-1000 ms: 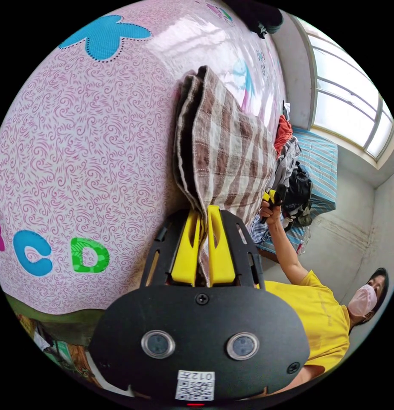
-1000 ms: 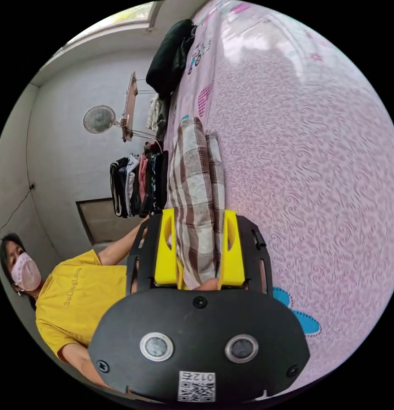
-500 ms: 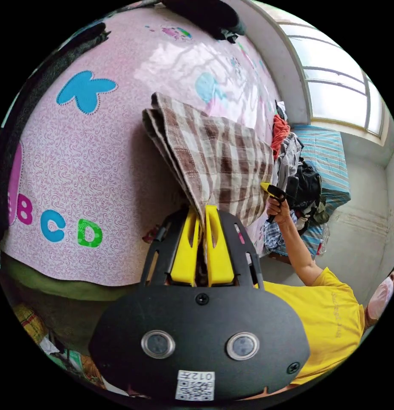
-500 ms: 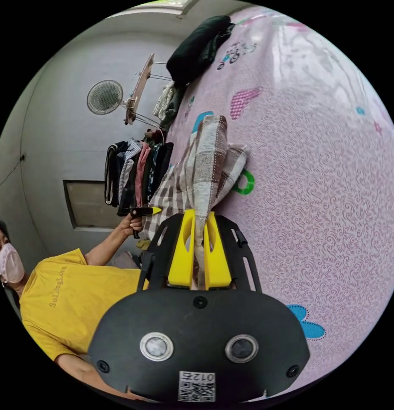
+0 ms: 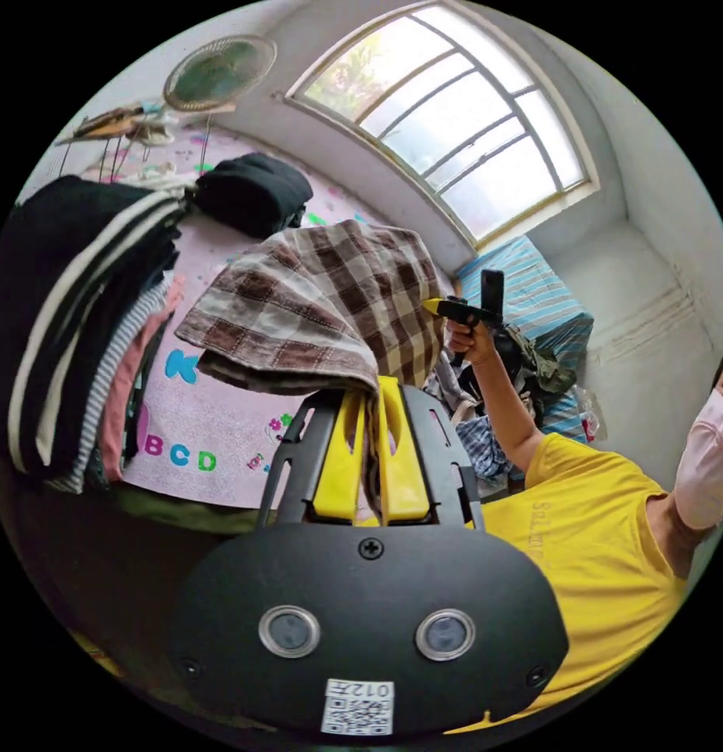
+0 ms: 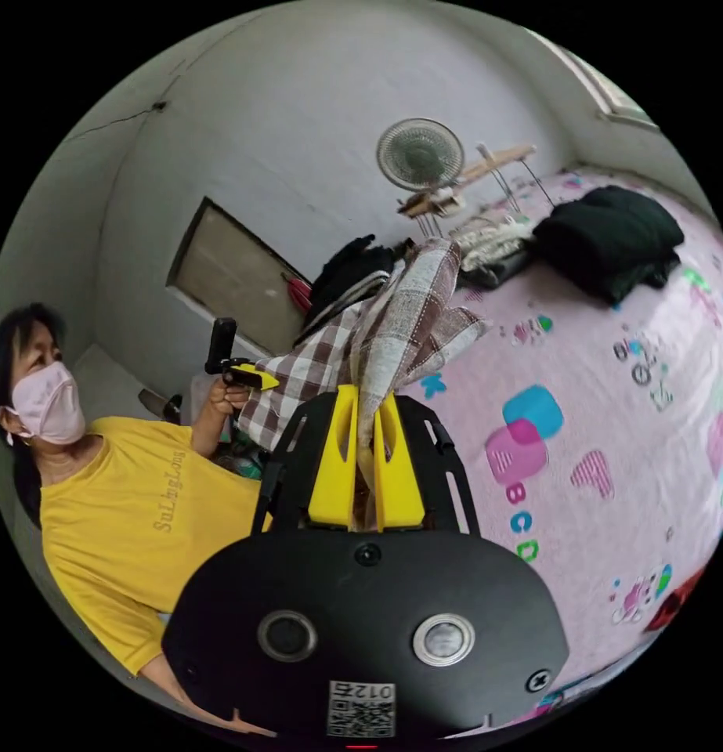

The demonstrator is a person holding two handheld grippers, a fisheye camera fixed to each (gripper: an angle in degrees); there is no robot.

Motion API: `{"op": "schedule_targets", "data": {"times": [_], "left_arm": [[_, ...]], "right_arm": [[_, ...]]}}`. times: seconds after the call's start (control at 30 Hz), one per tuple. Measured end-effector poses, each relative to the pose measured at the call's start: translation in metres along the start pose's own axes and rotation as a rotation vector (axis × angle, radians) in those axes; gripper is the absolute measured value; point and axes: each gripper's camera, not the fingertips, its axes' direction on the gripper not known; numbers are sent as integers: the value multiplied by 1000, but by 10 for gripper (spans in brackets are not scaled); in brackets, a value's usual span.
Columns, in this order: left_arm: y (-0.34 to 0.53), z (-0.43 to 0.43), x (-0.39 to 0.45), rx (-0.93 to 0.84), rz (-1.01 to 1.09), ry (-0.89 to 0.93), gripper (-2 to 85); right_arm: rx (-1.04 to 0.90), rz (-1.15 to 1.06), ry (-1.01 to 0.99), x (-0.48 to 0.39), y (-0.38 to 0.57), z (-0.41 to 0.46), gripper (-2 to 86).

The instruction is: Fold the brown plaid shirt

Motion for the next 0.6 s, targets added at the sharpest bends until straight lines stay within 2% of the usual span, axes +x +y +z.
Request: {"op": "schedule_targets", "data": {"times": [0.2,0.33,0.47,0.6], "left_arm": [[29,-172,-83,275,-22,16,55],[58,-269,-169,407,-87,1,54],[86,-319,-249,475,-192,21,54],[118,-324,-355,471,-420,121,54]], "right_arm": [[-19,-158,-28,-67,-168,69,7],[-114,-205,-55,-88,-284,169,7],[-287,-208,-61,-89,-385,287,7],[-461,-166,-18,-74,-444,384,7]]}}
